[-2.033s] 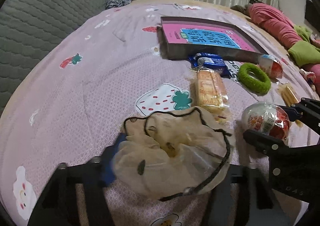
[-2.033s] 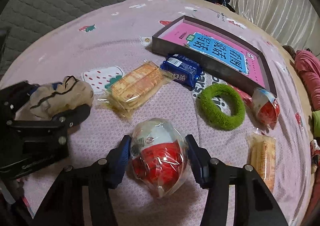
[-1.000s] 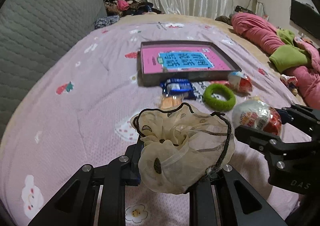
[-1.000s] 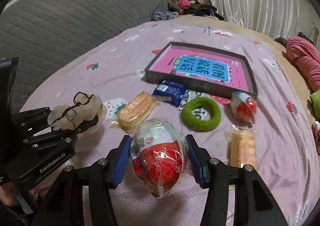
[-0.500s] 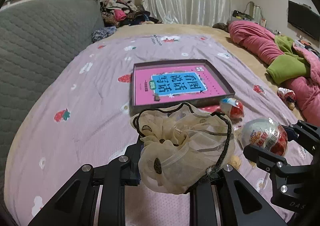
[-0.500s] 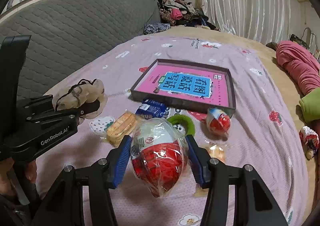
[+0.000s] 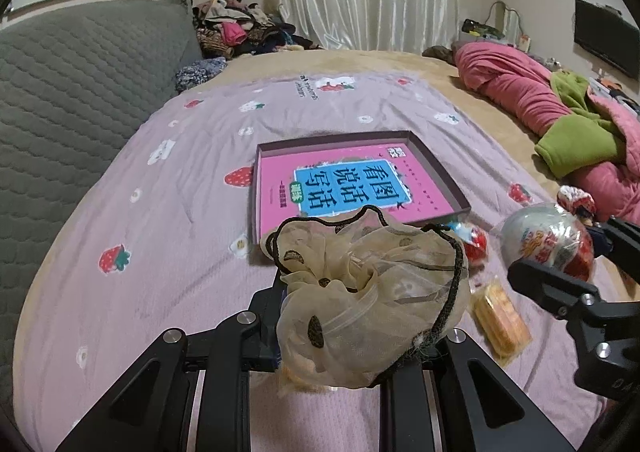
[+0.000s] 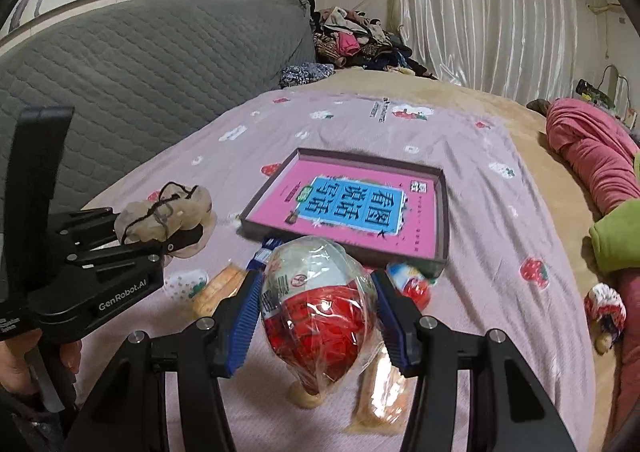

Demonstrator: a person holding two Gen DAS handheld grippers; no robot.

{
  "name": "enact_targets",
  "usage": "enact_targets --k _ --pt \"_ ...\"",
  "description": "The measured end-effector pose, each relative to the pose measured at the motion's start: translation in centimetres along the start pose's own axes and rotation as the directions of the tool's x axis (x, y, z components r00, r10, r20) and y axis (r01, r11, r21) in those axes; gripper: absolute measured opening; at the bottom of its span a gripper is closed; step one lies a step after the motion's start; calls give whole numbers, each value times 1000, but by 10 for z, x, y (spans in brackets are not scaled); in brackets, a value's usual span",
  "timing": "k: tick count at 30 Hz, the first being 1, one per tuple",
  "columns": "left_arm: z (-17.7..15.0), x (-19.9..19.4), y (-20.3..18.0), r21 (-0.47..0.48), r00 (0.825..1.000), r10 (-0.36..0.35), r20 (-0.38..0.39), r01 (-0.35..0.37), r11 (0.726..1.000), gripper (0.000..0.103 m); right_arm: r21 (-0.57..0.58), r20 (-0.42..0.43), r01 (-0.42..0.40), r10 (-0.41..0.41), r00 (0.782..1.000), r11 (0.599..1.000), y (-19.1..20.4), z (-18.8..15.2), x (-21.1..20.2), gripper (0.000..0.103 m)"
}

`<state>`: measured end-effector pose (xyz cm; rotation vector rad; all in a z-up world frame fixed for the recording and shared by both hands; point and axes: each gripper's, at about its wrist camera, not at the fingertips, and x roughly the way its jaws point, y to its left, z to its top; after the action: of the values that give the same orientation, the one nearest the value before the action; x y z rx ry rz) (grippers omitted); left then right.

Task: Organize objects
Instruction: 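Carry the red egg with the right tool while the left tool carries the mesh bag over the pink tray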

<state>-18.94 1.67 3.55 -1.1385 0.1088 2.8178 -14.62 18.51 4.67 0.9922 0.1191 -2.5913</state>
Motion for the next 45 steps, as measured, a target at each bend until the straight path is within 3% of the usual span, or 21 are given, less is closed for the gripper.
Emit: enact_targets --k 11,26,35,41,45 --pt "46 22 -11 26 1000 3 8 -3 1000 22 -41 36 20 -18 999 999 -20 43 6 55" --pt "102 99 -20 24 999 -1 -54 2 1000 23 -31 69 6 -4 998 999 -80 99 54 55" --pt "131 167 -23 33 993 14 -121 -10 999 23 -52 31 4 -3 1000 999 -113 114 120 55" --pt "139 223 -11 3 982 -15 -190 16 1000 24 -51 -52 -15 12 999 999 -123 119 183 55" --pt "142 252 -4 13 977 3 -211 0 1000 25 -23 -98 -14 11 995 1000 -132 120 222 55"
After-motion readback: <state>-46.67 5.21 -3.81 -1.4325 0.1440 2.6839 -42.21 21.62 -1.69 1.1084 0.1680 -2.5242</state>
